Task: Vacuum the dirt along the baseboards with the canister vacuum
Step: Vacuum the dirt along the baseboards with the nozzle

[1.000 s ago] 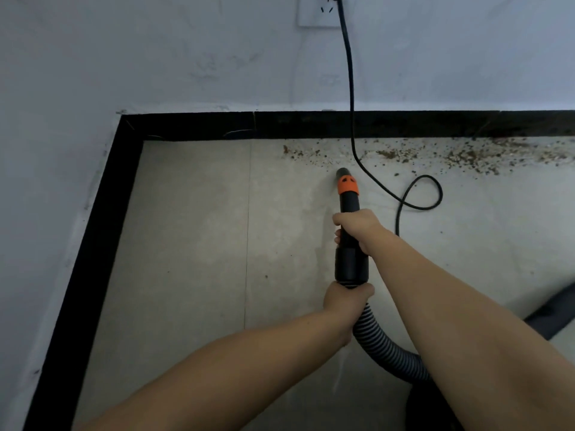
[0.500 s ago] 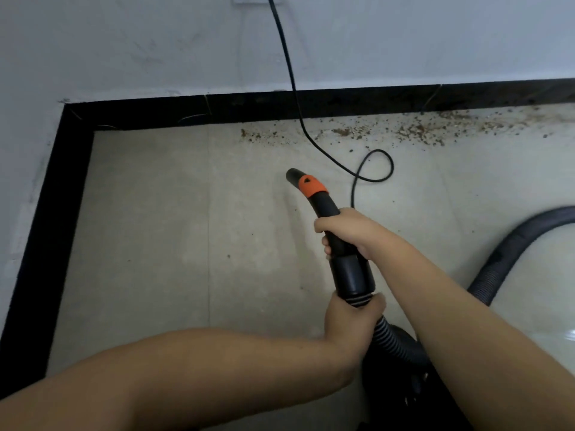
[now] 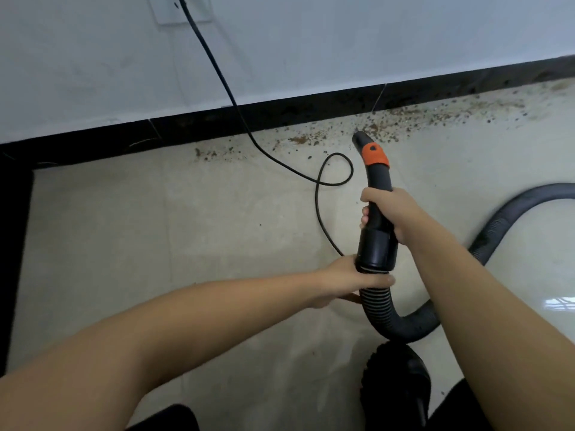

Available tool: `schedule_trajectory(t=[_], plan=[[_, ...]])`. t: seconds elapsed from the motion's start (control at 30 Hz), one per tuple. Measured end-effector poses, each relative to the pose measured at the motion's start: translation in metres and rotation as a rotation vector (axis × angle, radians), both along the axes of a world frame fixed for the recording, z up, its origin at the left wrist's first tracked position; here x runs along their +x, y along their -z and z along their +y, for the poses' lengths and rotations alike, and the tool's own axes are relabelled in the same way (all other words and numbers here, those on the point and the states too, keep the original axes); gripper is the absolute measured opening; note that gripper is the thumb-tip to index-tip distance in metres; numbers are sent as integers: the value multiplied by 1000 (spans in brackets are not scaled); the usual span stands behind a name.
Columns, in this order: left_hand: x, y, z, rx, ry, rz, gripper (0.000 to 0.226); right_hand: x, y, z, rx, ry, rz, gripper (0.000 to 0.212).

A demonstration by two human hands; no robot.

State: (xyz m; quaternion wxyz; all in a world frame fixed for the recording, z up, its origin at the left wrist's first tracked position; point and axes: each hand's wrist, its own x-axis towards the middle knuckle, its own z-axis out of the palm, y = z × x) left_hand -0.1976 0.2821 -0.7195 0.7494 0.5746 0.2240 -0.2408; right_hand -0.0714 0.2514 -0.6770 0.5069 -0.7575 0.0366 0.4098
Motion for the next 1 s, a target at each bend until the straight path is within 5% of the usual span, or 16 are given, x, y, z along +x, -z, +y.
schedule_trajectory(t=[0.1, 0.27, 0.43, 0.7, 0.9, 1.0], plan=[[30, 12, 52, 206, 356, -29, 24, 17, 5, -4, -21, 18, -17, 13], [103, 37, 119, 941, -75, -84, 24, 24, 18, -4, -43, 32, -18, 12], [144, 74, 133, 1286, 303, -27, 39, 22, 37, -7, -71, 30, -22, 12], [136, 109, 141, 1402, 433, -49, 36, 22, 50, -5, -102, 24, -39, 11], [76, 86, 170, 1196, 452, -192, 77, 13, 44, -1, -114, -16, -61, 10], [33, 62, 193, 1061, 619, -106, 64, 0, 39, 14, -98, -78, -72, 11]])
